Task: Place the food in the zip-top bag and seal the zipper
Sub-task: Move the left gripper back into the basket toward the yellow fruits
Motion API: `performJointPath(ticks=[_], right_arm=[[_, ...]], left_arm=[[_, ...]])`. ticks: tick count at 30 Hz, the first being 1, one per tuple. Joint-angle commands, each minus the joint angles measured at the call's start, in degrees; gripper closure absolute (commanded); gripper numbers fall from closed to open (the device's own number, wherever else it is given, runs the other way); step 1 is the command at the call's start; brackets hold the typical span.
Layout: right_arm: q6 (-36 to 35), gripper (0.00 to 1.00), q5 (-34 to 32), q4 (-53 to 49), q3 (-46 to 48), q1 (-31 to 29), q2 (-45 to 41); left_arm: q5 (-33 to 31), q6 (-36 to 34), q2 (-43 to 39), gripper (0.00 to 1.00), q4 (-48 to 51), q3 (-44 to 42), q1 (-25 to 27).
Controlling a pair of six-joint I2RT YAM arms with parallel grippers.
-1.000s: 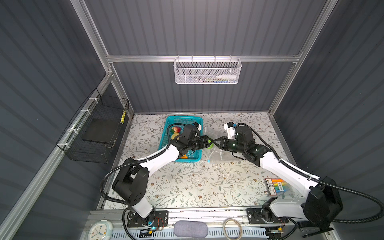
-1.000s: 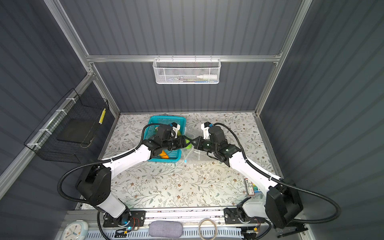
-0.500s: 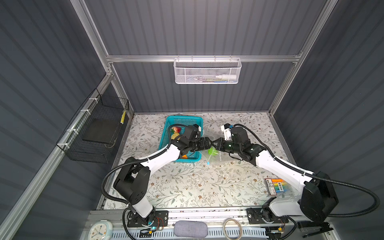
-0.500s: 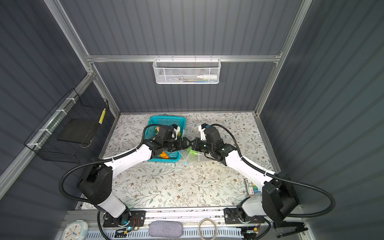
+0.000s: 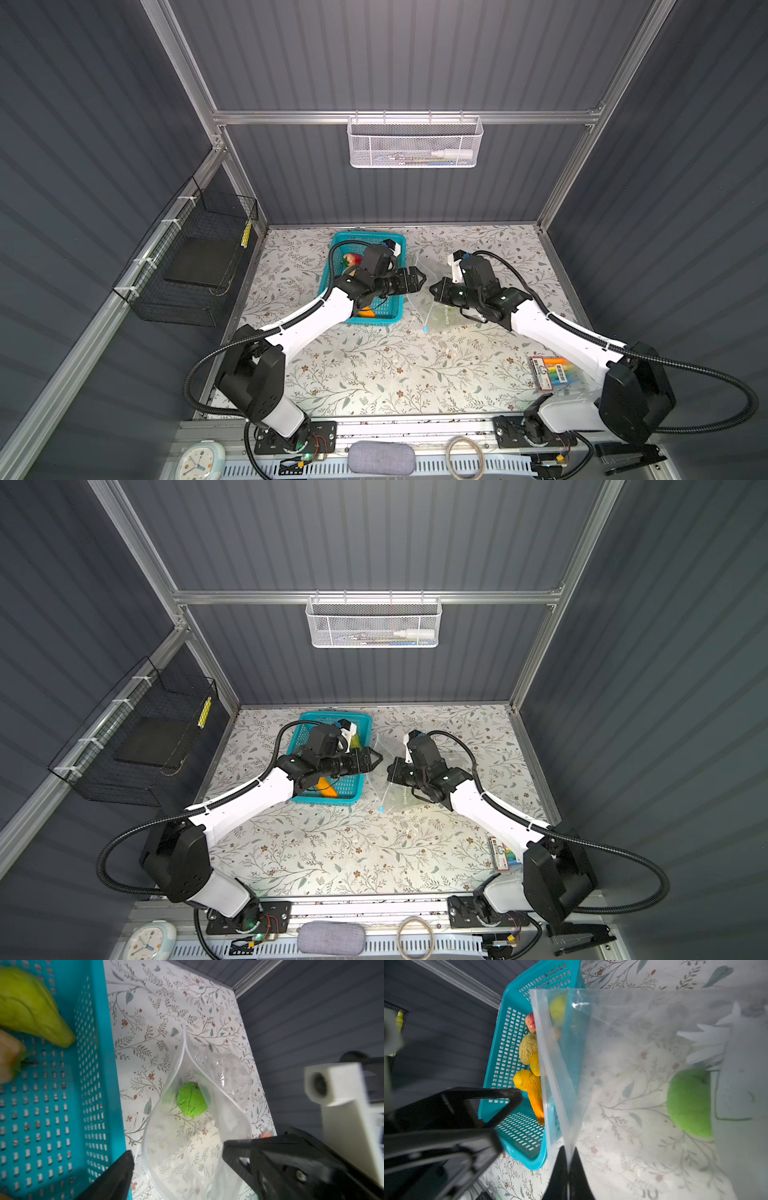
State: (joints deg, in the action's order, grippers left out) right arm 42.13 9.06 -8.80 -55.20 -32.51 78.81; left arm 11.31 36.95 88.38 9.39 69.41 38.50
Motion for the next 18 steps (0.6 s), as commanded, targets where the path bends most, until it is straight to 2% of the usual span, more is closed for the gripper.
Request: performJointPath(ticks=[1,5,8,14,18], right_arm=[[0.79,1.00,-1.32,-1.12,-0.08,0.69,-0.71],[0.03,1.00,-2.00,-1.87,-0.47,0.90,-2.14],[-0.72,1.00,-2.88,-2.70,-0.61,1.34,-3.85],[-1.48,1.00,-3.52,-4.39,0.05,2.10,-5.51],[-0.85,1.00,-3.39,-4.48,0.84,2.20,-5.64]], left_arm=[[-0.79,-3.16,-2.43,0.09,2.67,2.00,-1.15],[-0.75,-4.75,-3.58,0.08,4.57,0.99,-4.93],[-0.86,-7.30,-4.18,0.08,6.08,-0.46,-10.01],[-1.37,-20.49,-0.68,0.05,10.61,0.35,-17.62],[-0.15,-25.17,3.96,0.05,11.07,1.07,-21.42]])
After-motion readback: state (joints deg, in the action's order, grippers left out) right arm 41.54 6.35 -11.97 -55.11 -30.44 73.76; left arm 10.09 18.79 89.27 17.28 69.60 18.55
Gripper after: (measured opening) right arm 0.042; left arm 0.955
